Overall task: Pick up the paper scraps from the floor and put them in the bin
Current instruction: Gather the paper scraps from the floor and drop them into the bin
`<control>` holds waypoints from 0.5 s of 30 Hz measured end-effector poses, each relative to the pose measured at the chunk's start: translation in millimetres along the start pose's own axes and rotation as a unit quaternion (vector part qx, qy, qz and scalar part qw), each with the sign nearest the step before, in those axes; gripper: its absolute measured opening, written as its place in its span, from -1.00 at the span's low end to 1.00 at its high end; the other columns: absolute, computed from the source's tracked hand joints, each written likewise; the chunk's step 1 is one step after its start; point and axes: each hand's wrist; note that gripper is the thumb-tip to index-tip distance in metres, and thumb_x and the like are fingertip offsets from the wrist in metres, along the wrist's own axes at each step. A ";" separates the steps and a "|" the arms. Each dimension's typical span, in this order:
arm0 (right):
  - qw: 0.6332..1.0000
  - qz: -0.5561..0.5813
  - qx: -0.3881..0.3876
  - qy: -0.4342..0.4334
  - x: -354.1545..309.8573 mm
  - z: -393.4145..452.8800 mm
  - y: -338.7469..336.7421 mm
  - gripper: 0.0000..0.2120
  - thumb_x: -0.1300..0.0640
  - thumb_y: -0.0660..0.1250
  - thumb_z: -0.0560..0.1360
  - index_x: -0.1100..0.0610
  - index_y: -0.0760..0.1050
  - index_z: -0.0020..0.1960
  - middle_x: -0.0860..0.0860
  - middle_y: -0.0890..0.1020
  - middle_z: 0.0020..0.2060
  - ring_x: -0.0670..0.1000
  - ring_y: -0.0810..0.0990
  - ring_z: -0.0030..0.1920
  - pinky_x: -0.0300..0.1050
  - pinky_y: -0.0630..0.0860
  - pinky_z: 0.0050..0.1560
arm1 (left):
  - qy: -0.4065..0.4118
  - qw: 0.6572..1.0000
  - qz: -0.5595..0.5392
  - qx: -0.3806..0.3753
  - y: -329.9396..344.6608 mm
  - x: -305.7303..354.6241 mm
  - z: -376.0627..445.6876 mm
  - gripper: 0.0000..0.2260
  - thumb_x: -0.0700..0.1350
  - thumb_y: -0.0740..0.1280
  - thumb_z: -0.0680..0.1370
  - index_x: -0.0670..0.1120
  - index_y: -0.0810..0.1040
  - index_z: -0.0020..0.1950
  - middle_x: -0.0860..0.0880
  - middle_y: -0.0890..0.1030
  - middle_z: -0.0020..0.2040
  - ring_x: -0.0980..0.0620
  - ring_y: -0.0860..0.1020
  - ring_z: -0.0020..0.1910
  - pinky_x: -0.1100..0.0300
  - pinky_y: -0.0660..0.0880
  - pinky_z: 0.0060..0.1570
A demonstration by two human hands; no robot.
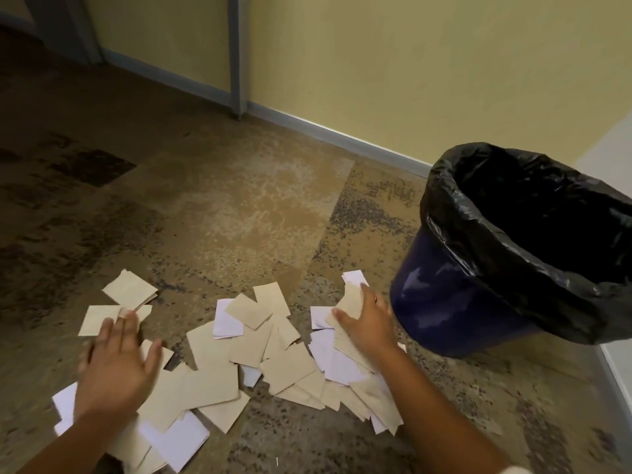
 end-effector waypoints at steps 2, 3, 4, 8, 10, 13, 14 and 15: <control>0.999 -0.020 -0.035 0.010 1.5 22.9 7.0 -0.11 -0.38 0.25 0.38 -0.13 -0.09 0.53 0.06 0.01 0.54 0.20 -0.07 0.53 0.20 0.07 0.46 | 0.009 1.000 0.006 0.004 -1.2 0.6 -2.3 -0.25 0.29 -0.19 0.46 -0.11 0.15 0.53 -0.05 0.16 0.55 -0.04 0.10 0.54 -0.06 0.00 0.47; 0.997 -0.063 -0.049 -0.004 1.4 26.4 11.1 -0.11 -0.43 0.23 0.36 -0.17 -0.10 0.53 0.04 -0.02 0.55 0.22 -0.10 0.53 0.22 0.03 0.46 | 0.013 1.000 0.010 0.000 -2.5 0.6 -2.5 -0.23 0.31 -0.22 0.45 -0.09 0.15 0.53 -0.03 0.16 0.55 -0.03 0.10 0.54 -0.06 0.00 0.47; 0.992 -0.105 -0.060 -0.030 1.7 24.6 15.8 -0.11 -0.47 0.20 0.34 -0.20 -0.07 0.52 0.01 -0.03 0.55 0.23 -0.12 0.52 0.25 0.00 0.46 | 0.018 1.000 0.017 -0.005 -3.6 0.4 -2.6 -0.22 0.33 -0.23 0.44 -0.08 0.14 0.53 -0.02 0.16 0.55 -0.01 0.10 0.53 -0.06 -0.01 0.47; 0.973 -0.148 -0.101 -0.145 8.6 -19.3 29.0 -0.18 -0.53 0.13 0.30 -0.27 0.04 0.48 -0.05 0.00 0.54 0.19 -0.12 0.52 0.27 -0.09 0.45 | 0.041 0.998 0.032 -0.021 -7.5 2.0 -3.5 -0.19 0.35 -0.25 0.42 -0.06 0.09 0.55 0.00 0.15 0.55 0.01 0.10 0.54 -0.11 -0.02 0.46; 0.964 -0.152 -0.133 -0.174 15.2 -48.7 30.6 -0.18 -0.54 0.11 0.29 -0.29 0.03 0.47 -0.06 0.00 0.54 0.17 -0.12 0.52 0.26 -0.08 0.46 | 0.066 0.996 0.042 -0.045 -12.0 3.2 -5.5 -0.17 0.37 -0.29 0.40 -0.06 0.05 0.55 0.00 0.14 0.55 0.03 0.09 0.54 -0.11 -0.02 0.47; 0.953 -0.156 -0.173 -0.191 21.2 -90.8 32.2 -0.19 -0.52 0.14 0.30 -0.30 0.03 0.47 -0.08 -0.03 0.55 0.15 -0.14 0.53 0.21 -0.11 0.47 | 0.127 0.987 0.068 -0.078 -16.5 2.3 -18.6 -0.11 0.42 -0.41 0.38 -0.05 0.02 0.55 0.02 0.15 0.54 0.04 0.11 0.53 -0.09 0.00 0.46; 0.950 -0.159 -0.185 -0.196 23.3 -103.9 34.0 -0.20 -0.50 0.16 0.31 -0.30 0.04 0.47 -0.10 -0.04 0.55 0.14 -0.16 0.53 0.20 -0.12 0.48 | 0.134 0.985 0.062 -0.094 -17.5 2.1 -27.3 -0.11 0.42 -0.41 0.39 -0.05 0.04 0.55 0.02 0.18 0.54 0.04 0.14 0.53 -0.09 0.02 0.45; 0.947 -0.157 -0.196 -0.200 25.9 -117.3 36.7 -0.20 -0.49 0.18 0.31 -0.31 0.03 0.47 -0.12 -0.06 0.55 0.12 -0.19 0.53 0.20 -0.12 0.48 | 0.139 0.983 0.052 -0.109 -17.7 2.8 -38.4 -0.12 0.42 -0.39 0.40 -0.06 0.07 0.55 0.02 0.21 0.53 0.03 0.17 0.51 -0.09 0.03 0.45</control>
Point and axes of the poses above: each hand's wrist, its own z-axis towards the middle knuckle, its own y-axis out of the palm, x = y × z
